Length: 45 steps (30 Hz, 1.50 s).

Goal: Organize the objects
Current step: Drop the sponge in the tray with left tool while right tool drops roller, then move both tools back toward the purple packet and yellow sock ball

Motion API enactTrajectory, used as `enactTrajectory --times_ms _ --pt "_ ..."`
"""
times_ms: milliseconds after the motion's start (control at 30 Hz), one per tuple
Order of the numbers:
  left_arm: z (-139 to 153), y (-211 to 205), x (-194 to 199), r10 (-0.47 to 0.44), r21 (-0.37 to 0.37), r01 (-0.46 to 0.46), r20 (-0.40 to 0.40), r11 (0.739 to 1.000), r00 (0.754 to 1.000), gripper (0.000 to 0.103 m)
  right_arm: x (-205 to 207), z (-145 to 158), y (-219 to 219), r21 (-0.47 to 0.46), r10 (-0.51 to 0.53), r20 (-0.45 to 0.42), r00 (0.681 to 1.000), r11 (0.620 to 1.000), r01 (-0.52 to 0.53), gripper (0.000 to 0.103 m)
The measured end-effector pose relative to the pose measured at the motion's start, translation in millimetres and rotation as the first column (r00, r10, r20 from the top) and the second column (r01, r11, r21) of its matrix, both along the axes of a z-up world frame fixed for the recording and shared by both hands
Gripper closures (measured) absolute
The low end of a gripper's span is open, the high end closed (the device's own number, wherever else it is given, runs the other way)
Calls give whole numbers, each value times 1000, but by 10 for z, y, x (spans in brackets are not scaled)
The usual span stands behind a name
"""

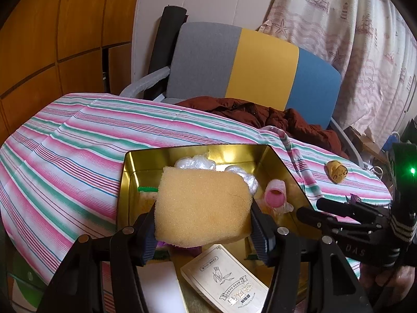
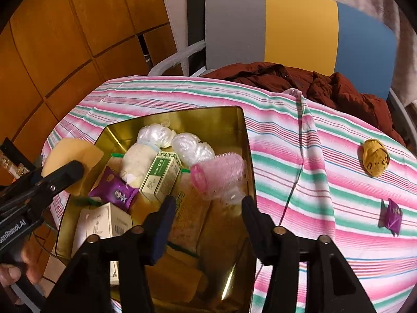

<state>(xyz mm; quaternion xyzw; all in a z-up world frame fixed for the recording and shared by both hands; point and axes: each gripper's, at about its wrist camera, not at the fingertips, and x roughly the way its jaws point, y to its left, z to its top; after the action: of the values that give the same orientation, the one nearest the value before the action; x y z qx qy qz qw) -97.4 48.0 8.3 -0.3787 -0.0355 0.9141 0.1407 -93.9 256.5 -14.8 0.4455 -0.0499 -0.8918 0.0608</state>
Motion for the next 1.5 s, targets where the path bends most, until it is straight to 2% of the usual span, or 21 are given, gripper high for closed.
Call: enactTrajectory --times_ms 100,167,400,533,600,633,667,900,1100,1367,1500 --pt "-8 26 11 -5 -9 5 5 1000 1000 42 63 -13 -36 7 -2 -2 1000 1000 2 47" --pt "-9 48 22 -7 -16 7 7 1000 1000 42 114 -4 -62 24 -9 -13 1000 1000 10 40" --pt "-3 132 39 -15 -39 15 9 999 1000 41 316 54 -118 87 -20 -61 998 996 25 33" --pt "16 168 58 -22 -46 22 3 999 1000 41 430 121 -130 112 -22 -108 994 993 34 21" --pt "21 179 61 -25 -46 25 7 999 1000 40 496 177 -139 126 -21 -145 989 991 40 11" --pt "25 186 66 -23 -49 23 8 999 1000 39 520 202 -149 135 -22 -159 987 990 44 3" --pt "29 187 68 -22 -51 22 8 998 1000 37 553 230 -158 145 -23 -177 984 988 49 0" --pt "78 233 129 -41 -45 41 -9 998 999 25 653 239 -132 139 -58 -188 980 987 85 0" --pt "118 173 186 -40 -9 40 -26 999 999 24 747 229 -14 27 -74 -166 983 996 79 0" --pt "67 -80 276 22 4 -22 8 1000 1000 24 847 231 42 70 -96 -163 982 992 108 0" --pt "58 -74 350 27 -10 -27 10 1000 1000 24 850 202 95 85 -104 -147 984 989 117 0"
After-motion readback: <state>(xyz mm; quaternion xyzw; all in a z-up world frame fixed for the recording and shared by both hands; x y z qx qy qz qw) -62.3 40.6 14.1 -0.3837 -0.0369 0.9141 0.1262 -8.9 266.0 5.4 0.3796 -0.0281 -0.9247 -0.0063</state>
